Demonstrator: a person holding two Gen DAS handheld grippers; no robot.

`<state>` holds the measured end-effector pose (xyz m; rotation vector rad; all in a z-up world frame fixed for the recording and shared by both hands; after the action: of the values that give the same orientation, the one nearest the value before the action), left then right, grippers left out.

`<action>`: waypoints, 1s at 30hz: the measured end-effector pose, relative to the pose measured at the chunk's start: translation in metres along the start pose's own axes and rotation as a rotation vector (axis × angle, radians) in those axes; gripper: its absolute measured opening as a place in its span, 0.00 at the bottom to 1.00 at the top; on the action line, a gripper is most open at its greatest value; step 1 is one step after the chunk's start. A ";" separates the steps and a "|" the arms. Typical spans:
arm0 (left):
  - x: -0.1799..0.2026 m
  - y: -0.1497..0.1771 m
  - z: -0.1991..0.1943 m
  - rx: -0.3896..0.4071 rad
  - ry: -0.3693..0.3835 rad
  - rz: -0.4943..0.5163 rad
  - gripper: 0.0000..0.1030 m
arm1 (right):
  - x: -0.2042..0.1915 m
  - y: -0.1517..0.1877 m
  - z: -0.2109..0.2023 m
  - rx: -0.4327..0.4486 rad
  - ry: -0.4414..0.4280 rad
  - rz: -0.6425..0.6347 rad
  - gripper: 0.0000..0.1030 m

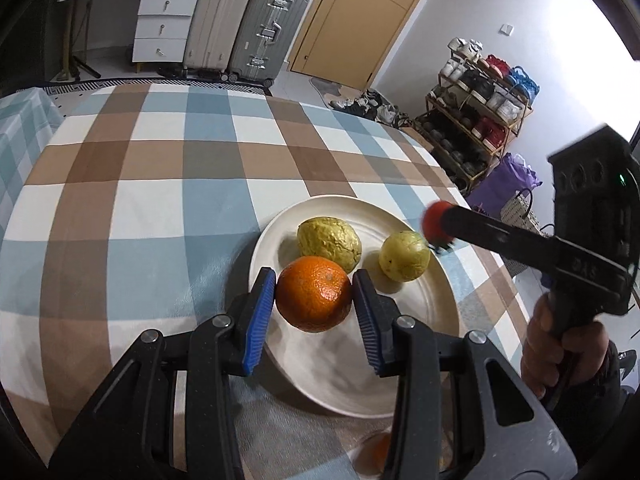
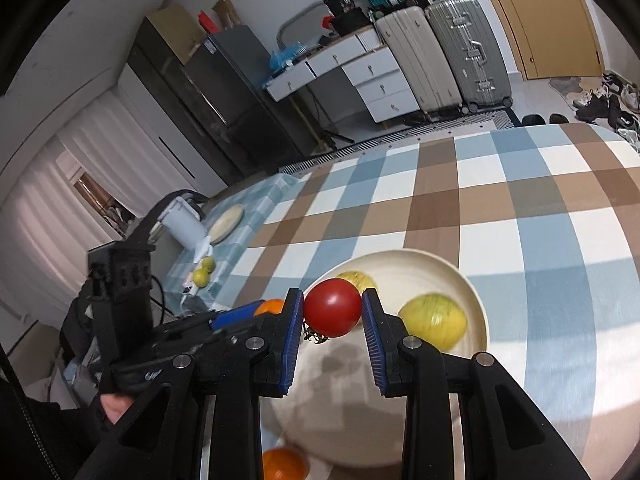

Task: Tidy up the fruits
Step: 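Grasp the orange with the left tool while the right tool carries the tomato to the plate, then release the orange and tomato onto the cream plate with both tools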

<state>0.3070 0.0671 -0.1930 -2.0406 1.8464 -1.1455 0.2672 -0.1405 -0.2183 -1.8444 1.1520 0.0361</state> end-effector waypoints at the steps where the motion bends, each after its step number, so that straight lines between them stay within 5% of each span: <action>1: 0.000 0.000 0.003 -0.004 0.001 0.003 0.36 | 0.003 -0.002 0.005 -0.008 0.009 0.002 0.29; 24: -0.006 -0.004 0.030 -0.029 -0.024 0.035 0.37 | 0.041 -0.007 0.067 -0.126 0.110 0.035 0.32; 27: -0.005 -0.006 0.025 -0.017 -0.027 0.033 0.44 | 0.038 -0.009 0.059 -0.101 0.096 0.046 0.47; 30: -0.002 -0.006 0.013 0.008 -0.031 0.026 0.57 | 0.033 -0.014 0.043 -0.056 0.080 0.044 0.49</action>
<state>0.3205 0.0655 -0.1994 -2.0126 1.8452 -1.1073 0.3131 -0.1305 -0.2485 -1.8841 1.2588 0.0201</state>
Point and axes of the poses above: each gripper's, at about its wrist camera, not at the fingertips, and z roughly the way its jaws point, x to its right, y to its underside, the point moved 8 cm from there along z, roughly the way its jaws point, and after that the axes turned 4 degrees about -z, right-handed, at the moved point
